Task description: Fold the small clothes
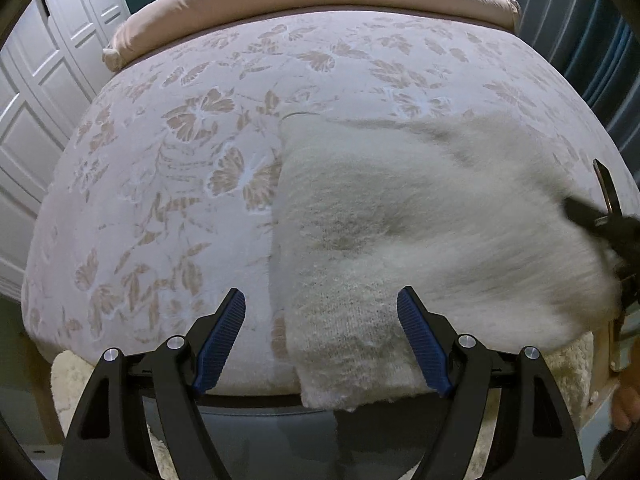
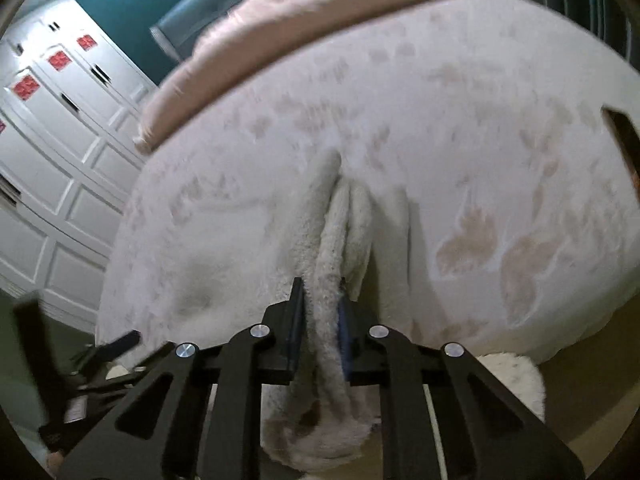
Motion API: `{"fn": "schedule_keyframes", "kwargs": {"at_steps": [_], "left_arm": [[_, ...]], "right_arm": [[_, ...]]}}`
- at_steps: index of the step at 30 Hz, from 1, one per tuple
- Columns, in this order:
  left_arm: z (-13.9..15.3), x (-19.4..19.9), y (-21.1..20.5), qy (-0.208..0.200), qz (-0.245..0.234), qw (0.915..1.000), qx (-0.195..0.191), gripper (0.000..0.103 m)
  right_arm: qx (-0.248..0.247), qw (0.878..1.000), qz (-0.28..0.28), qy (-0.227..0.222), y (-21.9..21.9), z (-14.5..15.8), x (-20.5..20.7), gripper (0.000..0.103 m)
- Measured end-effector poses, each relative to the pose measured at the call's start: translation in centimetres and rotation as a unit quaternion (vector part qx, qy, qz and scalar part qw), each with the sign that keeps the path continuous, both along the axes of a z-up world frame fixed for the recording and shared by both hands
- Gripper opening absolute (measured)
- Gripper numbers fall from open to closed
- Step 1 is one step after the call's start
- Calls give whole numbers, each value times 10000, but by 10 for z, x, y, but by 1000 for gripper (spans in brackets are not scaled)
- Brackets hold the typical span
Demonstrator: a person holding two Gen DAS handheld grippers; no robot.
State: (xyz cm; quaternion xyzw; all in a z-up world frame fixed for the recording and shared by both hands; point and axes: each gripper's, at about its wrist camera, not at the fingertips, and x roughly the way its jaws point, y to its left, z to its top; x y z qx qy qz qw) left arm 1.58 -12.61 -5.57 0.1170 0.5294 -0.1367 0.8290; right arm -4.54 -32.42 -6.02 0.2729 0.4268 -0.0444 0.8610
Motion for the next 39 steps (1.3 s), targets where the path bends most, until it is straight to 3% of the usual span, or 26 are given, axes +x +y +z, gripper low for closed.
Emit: {"fn": "schedule_keyframes", "kwargs": {"at_steps": [2, 5, 10, 13, 14, 15, 16, 18, 21, 22, 24, 27, 29, 30, 32, 33, 35, 36, 39], "left_arm": [[-2, 1, -1, 35, -6, 10000, 7, 76], [-10, 3, -5, 142, -21, 9999, 54, 76], [-13, 6, -8, 159, -1, 9998, 120, 76], [-16, 9, -7, 204, 35, 9997, 111, 76], [-16, 10, -7, 209, 31, 9997, 114, 76], [-17, 10, -6, 219, 35, 9997, 99, 76], [-17, 11, -5, 238, 49, 9997, 81, 77], [-18, 12, -1, 290, 99, 9995, 11, 77], [-18, 12, 4, 344, 147, 9993, -89, 77], [-17, 12, 6, 340, 150, 9993, -106, 77], [-13, 12, 11, 303, 169, 9993, -172, 77], [-5, 13, 21, 280, 259, 9983, -445, 77], [2, 12, 25, 209, 297, 9973, -631, 77], [4, 11, 25, 142, 325, 9970, -695, 80], [1, 12, 20, 137, 291, 9972, -676, 80], [-3, 13, 17, 184, 254, 9976, -616, 80], [-16, 14, 10, 295, 170, 9984, -460, 80], [-23, 14, 7, 373, 122, 9984, -411, 80], [-25, 15, 6, 357, 149, 9985, -398, 80]], "right_arm": [[-163, 9997, -22, 188, -2, -12, 2, 14], [-318, 9924, 4, 1189, -5, -83, 13, 17], [-88, 9951, -192, 970, -12, -64, 11, 25], [-245, 9962, -228, 806, -10, -44, 9, 28], [-227, 9968, -226, 731, -10, -39, 7, 33], [-65, 9981, -195, 576, -8, -34, 6, 47], [49, 9986, -146, 503, -7, -33, 6, 53], [75, 9986, -23, 530, -1, -40, 10, 52], [-38, 9965, 98, 835, 6, -62, 27, 43], [17, 9963, 89, 853, 6, -63, 30, 33], [29, 9979, 195, 611, 8, -46, 32, 8], [252, 9988, 226, -344, 5, 13, 21, 7], [135, 9963, 187, -827, 3, 49, 7, 7], [103, 9959, 149, -881, -1, 52, 5, 7], [-129, 9987, 58, -486, -7, 31, 10, 7], [-317, 9992, 95, 240, -11, -12, 21, 8], [-140, 9944, 55, 1045, -16, -70, 28, 8], [29, 9961, -40, 886, -18, -81, 21, 8], [302, 9968, -278, 679, -25, -60, 15, 14]]}}
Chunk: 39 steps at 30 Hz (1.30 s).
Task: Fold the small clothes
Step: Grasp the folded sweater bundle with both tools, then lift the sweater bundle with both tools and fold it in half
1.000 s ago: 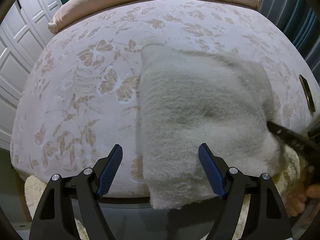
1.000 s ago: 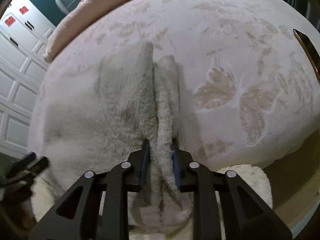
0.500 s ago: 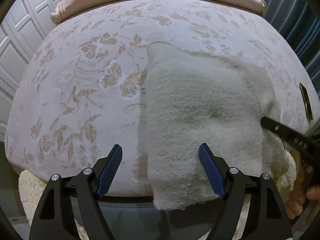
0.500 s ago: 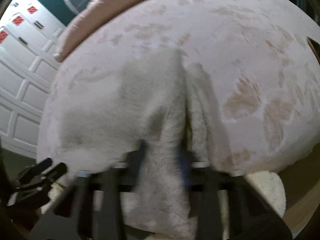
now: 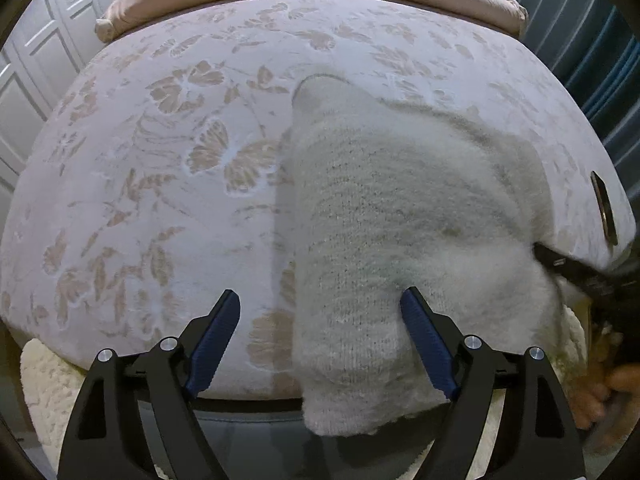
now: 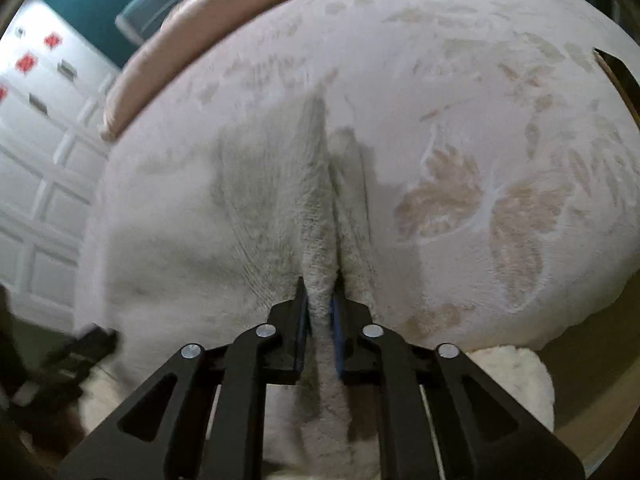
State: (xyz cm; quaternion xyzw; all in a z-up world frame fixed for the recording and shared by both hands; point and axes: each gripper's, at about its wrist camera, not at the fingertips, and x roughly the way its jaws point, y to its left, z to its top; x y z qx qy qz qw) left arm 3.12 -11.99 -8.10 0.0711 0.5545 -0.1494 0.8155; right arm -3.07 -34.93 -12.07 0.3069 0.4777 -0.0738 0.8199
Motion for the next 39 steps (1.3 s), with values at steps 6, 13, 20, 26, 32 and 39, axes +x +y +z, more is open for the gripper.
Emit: {"fn": "schedule_keyframes", "kwargs": {"at_steps": [6, 13, 20, 26, 32, 39], "left_arm": [[-4, 22, 7, 444, 259, 9967, -636, 84], [-35, 49, 2, 932, 529, 9875, -1152, 90], [-52, 58, -13, 1218, 599, 9803, -1432, 98], [-23, 54, -19, 1072, 141, 9851, -1338, 58], [31, 42, -10, 795, -260, 9789, -1862, 39], [137, 10, 3, -502, -993, 9738, -1983, 39]], "right_arm": [[-309, 9994, -90, -139, -1, 22, -5, 83], [348, 9985, 130, 403, 0, -27, 15, 90], [406, 9986, 243, 255, 9, -34, 34, 98], [132, 9992, 332, 176, 20, -6, 38, 40], [22, 9988, 183, -448, 27, 53, 17, 31], [-210, 9887, 39, -1483, 47, 140, -12, 31]]}}
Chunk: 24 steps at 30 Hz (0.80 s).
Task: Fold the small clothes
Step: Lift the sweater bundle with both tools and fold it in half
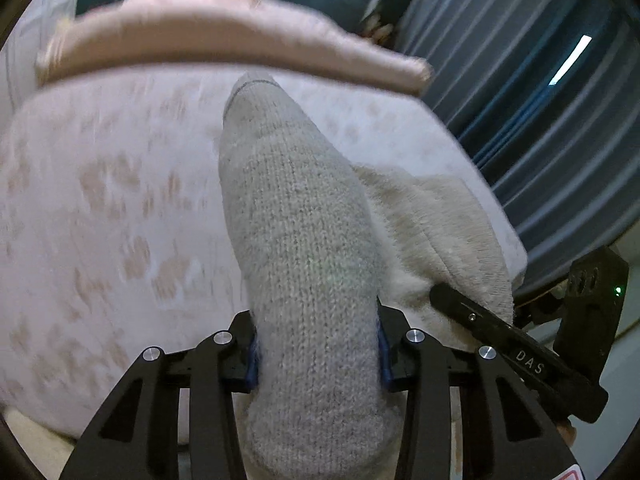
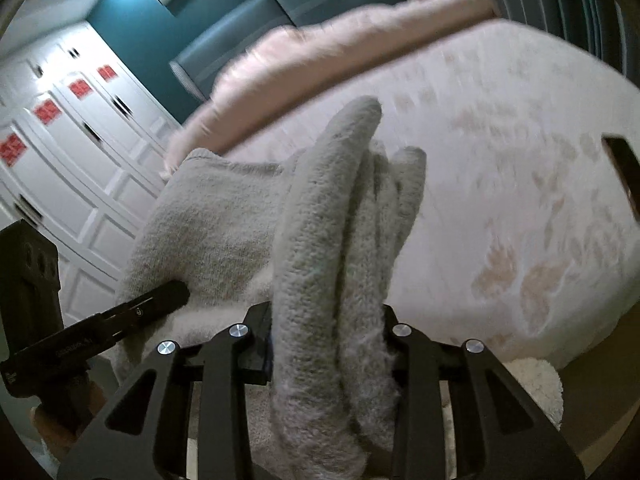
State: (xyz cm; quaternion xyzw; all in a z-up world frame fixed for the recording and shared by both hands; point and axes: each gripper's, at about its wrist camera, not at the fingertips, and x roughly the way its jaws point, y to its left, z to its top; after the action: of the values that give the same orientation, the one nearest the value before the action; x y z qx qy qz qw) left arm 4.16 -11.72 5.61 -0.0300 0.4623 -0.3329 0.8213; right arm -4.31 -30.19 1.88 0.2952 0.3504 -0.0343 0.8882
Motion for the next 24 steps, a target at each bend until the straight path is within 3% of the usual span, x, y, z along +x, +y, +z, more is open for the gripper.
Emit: {"fn": "schedule_keyframes", "kwargs": {"at_steps": [5, 9, 14, 20, 22, 24], "left_arm": [[71, -16, 15, -926, -135, 9949, -379, 39], [130, -27, 34, -1762, -178, 9818, -685, 39], [200, -45, 70, -2800, -182, 9522, -1207, 39], [270, -55, 119, -3910, -113, 9027, -1792, 39], [281, -53, 131, -4092, -46, 8924, -1901, 40], [286, -43, 141, -4191, 101, 8882, -1883, 40]], "right_arm": [[-310, 9953, -10, -922, 14, 68, -14, 31], [-618, 9829, 31, -1733, 34, 126, -18, 31], [-879, 9574, 171, -2746, 57, 195, -22, 31], [-1262, 9135, 425, -3845, 89, 274, -15, 32], [-1285, 9068, 509, -3984, 96, 287, -5, 32], [-1243, 9082, 602, -3950, 102, 293, 17, 33]]}}
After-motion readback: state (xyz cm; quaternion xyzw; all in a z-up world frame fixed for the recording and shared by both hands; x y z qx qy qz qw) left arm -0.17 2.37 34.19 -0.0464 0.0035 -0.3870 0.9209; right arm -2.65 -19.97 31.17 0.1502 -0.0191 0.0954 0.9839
